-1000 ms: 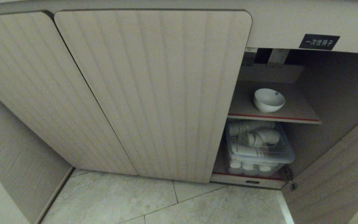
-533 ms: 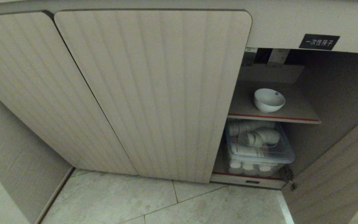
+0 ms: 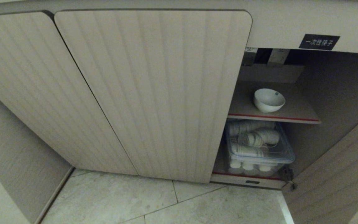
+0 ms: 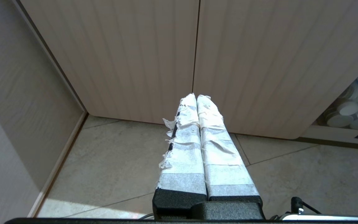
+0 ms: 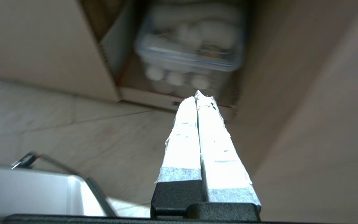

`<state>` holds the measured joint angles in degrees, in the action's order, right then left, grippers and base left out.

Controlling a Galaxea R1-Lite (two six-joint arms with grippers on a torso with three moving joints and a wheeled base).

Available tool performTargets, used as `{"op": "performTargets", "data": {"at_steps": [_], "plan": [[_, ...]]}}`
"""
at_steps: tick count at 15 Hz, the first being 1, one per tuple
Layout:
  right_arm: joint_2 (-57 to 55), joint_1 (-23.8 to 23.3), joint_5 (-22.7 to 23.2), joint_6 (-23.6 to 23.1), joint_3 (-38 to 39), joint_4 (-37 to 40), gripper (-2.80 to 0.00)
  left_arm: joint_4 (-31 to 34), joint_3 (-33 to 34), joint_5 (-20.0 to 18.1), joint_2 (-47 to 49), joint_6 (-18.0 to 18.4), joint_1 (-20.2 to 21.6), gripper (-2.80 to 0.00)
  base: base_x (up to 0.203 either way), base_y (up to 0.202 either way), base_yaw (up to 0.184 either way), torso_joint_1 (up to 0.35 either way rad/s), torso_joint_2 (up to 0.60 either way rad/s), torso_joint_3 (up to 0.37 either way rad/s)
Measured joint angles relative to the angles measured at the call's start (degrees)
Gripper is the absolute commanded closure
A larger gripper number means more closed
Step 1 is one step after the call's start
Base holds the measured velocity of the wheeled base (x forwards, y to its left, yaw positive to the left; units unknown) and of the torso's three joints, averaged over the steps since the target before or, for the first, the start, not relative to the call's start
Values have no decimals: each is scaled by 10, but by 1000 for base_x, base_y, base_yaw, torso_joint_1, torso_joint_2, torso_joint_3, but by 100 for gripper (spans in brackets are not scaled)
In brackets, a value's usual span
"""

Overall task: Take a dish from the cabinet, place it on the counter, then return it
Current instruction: Take the bowl from the cabinet

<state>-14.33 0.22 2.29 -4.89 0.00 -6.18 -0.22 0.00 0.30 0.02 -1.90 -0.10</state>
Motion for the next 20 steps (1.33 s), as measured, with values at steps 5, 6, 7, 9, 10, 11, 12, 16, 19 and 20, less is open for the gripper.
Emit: {"op": "performTargets", "data": {"at_steps": [5,6,7,9,10,11,12,16,19,20], "plan": [[-108,-28,108,-22,-17,-30,0,0,0,0,0,0,0,0,0,0,0,0,0,0],[-131,-37,132,-23,-31,-31,0,0,0,0,0,0,0,0,0,0,0,0,0,0],[-153,-45,152,-24,-46,-32,0,0,0,0,0,0,0,0,0,0,0,0,0,0],[-200,-61,190,-27,-75,-33,0,0,0,0,0,0,0,0,0,0,0,0,0,0],[-223,-66,201,-29,-87,-34,0,0,0,0,0,0,0,0,0,0,0,0,0,0],[-244,-71,207,-32,-100,-35,0,0,0,0,0,0,0,0,0,0,0,0,0,0],[-262,-73,209,-32,-109,-39,0,0,0,0,0,0,0,0,0,0,0,0,0,0],[-388,-65,210,-32,-132,-129,0,0,0,0,0,0,0,0,0,0,0,0,0,0],[-510,-43,211,-30,-145,-232,0,0,0,0,0,0,0,0,0,0,0,0,0,0],[-549,-34,211,-29,-152,-262,0,0,0,0,0,0,0,0,0,0,0,0,0,0]]}}
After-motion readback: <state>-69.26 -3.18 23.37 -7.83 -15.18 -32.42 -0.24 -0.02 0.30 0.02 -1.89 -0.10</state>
